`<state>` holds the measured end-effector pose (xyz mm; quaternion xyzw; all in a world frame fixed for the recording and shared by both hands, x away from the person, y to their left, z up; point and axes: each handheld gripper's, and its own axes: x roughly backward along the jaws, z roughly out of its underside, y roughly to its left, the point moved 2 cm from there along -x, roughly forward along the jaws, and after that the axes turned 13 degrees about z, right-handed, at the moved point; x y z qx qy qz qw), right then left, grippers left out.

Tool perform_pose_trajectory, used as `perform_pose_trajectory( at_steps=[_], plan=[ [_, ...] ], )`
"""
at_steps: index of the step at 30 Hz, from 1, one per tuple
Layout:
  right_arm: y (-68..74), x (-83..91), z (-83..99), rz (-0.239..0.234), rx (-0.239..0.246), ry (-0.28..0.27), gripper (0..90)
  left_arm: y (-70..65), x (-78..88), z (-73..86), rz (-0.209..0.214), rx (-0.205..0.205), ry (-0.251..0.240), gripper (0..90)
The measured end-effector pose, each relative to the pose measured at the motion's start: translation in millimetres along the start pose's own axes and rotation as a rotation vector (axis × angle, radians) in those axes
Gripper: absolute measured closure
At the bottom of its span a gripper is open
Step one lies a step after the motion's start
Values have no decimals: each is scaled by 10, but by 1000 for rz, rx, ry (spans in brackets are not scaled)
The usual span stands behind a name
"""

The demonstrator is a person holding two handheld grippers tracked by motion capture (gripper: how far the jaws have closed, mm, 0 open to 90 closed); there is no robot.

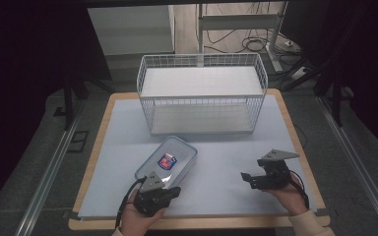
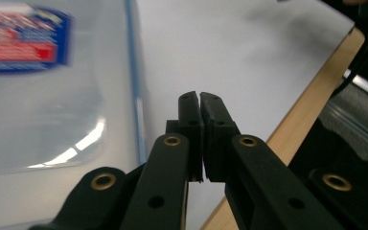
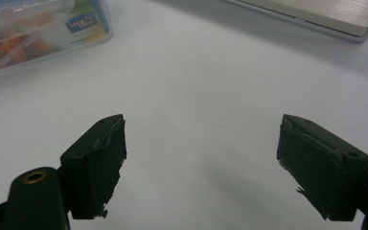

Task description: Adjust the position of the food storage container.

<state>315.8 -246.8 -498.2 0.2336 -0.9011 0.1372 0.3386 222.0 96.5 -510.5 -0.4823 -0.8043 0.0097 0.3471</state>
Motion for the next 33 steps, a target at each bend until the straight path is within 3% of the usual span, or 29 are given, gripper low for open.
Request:
perform_pose_trajectory(
  at_steps=[8,14,24,33],
  plan=[
    [4,-33,27,4,8,15,174,22,-134,91,-30,-3,51,900],
    [13,-48,39,4,11,18,174,23,-135,119,-41,-5,52,900],
    [10,-54,58,7,10,23,174,45,-70,204,-77,-1,65,900],
    [13,-56,73,1,11,28,174,177,92,278,-104,50,48,900]
  ],
)
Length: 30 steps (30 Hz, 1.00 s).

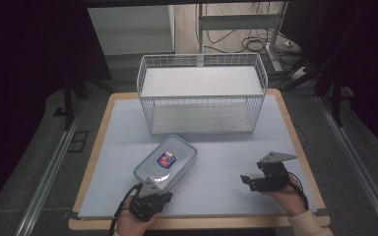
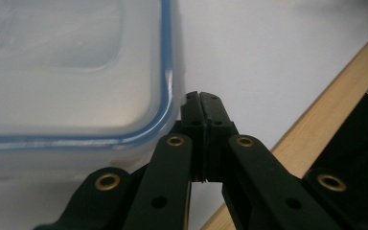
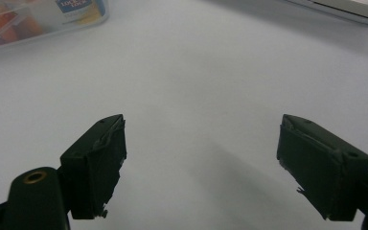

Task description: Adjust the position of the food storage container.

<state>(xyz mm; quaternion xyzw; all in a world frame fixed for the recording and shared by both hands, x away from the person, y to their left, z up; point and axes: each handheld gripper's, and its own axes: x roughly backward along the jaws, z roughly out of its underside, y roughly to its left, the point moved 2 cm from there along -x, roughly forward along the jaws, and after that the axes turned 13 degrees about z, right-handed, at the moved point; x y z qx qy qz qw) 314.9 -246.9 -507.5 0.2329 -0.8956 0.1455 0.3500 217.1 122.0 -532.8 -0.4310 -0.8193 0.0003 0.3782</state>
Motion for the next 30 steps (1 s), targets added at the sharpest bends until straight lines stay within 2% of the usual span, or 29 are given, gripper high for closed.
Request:
perform_pose_trajectory(
  at_steps=[1,2,11,19,23,30],
  plan=[
    [0,0,0,0,0,0,174,0,0,0,0,0,0,900],
    [1,0,3,1,2,3,174,45,19,6,12,23,-12,900],
    [-1,-9,11,0,4,6,174,181,91,24,-12,52,-25,900],
    [5,-23,21,-3,10,18,174,478,274,72,-61,124,-57,900],
    [12,-29,23,-4,11,21,174,576,335,85,-80,144,-69,897],
    [1,-46,33,-5,19,31,174,839,456,84,-122,186,-101,893]
  ],
)
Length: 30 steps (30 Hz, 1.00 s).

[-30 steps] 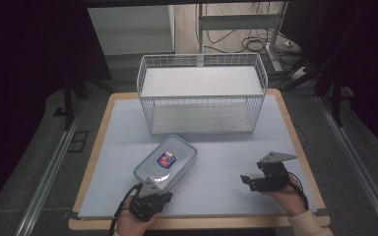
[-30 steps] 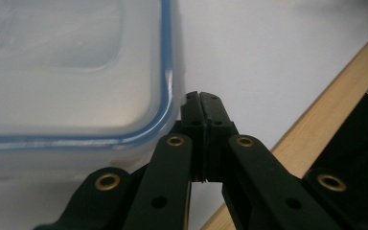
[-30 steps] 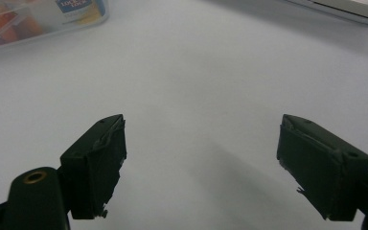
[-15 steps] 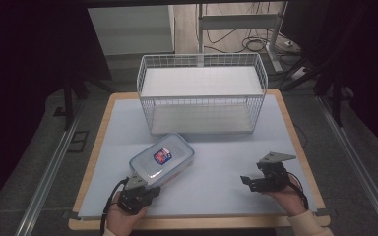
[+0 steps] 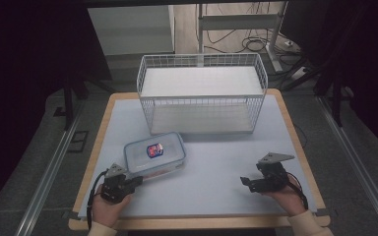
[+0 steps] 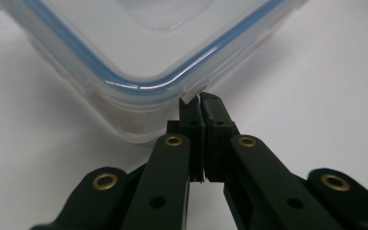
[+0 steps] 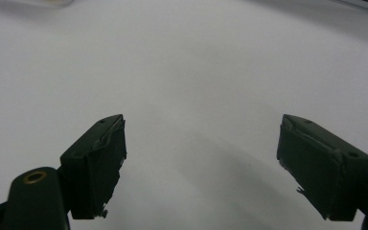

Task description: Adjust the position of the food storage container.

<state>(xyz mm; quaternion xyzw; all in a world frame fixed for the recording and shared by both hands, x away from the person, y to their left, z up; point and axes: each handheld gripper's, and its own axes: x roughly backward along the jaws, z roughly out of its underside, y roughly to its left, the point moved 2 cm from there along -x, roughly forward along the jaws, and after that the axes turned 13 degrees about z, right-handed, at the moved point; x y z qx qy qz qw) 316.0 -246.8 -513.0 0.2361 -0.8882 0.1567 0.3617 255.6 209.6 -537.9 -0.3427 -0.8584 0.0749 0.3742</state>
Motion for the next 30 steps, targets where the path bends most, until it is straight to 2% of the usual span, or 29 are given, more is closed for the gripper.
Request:
perform_pose_trajectory(
  at_steps=[6,10,13,17,19,20,21,22,25,26,30],
  plan=[
    [-29,-8,6,4,-14,5,174,155,30,-46,-9,29,-17,893],
    [-45,-18,25,9,-15,6,174,201,48,-56,-5,40,-22,892],
    [-50,-21,34,13,-11,6,174,196,66,-55,-7,40,-24,889],
    [-58,-2,32,22,-10,5,175,86,227,-31,16,39,-89,894],
    [-58,-2,32,21,-11,-2,175,59,290,-38,4,27,-104,895],
    [-69,4,30,25,-10,-4,175,62,364,-65,-11,23,-127,896],
    [-69,4,30,25,-10,-4,175,62,364,-65,-11,23,-127,896],
    [-75,-2,28,25,-19,-8,175,123,427,-109,-27,29,-144,896],
    [-72,-4,32,27,-20,-9,175,188,465,-140,-44,32,-154,897],
    [-64,0,34,27,-17,-8,175,272,507,-177,-65,38,-166,898],
    [-32,15,52,33,-6,-9,175,394,523,-237,-76,51,-179,900]
  ],
)
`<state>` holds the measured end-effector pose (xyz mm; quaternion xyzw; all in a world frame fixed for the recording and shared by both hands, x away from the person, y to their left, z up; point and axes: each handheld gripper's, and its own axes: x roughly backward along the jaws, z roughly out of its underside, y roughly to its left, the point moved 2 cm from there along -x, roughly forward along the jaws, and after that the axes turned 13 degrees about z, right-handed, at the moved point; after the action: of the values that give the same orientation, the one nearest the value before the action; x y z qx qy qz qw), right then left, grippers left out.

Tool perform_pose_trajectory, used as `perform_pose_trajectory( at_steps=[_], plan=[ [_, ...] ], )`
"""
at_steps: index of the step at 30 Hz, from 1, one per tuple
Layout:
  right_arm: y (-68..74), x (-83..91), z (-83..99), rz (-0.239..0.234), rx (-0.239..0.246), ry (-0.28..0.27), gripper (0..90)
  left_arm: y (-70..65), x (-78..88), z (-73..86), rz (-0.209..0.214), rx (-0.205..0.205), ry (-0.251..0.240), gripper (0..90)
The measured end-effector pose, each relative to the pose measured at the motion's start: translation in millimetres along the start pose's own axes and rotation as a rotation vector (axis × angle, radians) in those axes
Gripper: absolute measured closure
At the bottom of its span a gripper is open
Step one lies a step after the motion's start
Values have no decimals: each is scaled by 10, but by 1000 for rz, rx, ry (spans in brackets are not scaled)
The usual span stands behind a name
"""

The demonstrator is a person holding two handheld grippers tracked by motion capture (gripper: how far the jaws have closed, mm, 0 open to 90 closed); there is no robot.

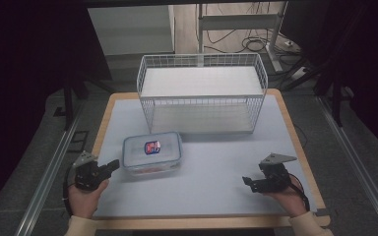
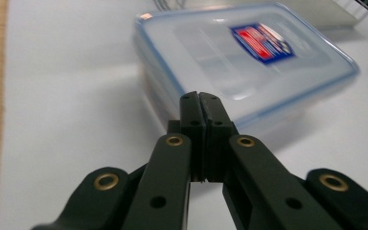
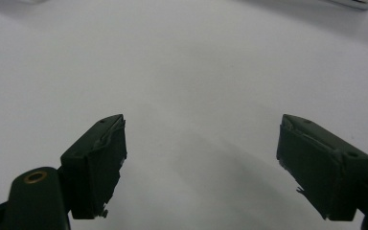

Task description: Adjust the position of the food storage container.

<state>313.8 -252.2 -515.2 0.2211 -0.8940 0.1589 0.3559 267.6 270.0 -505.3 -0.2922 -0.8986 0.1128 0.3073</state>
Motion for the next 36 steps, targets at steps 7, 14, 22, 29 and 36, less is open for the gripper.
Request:
perform_pose_trajectory(
  at_steps=[7,14,22,29,36],
  plan=[
    [-3,34,47,14,-5,3,176,275,-136,-147,-22,22,4,900],
    [-31,44,103,30,-12,13,177,449,-286,-215,-15,35,34,900],
    [-19,60,117,34,-11,15,176,475,-420,-257,15,32,47,900],
    [-24,58,117,32,-9,15,177,471,-452,-281,29,39,32,900],
    [-41,51,122,31,-10,14,177,338,-647,-359,48,3,54,900]
  ],
)
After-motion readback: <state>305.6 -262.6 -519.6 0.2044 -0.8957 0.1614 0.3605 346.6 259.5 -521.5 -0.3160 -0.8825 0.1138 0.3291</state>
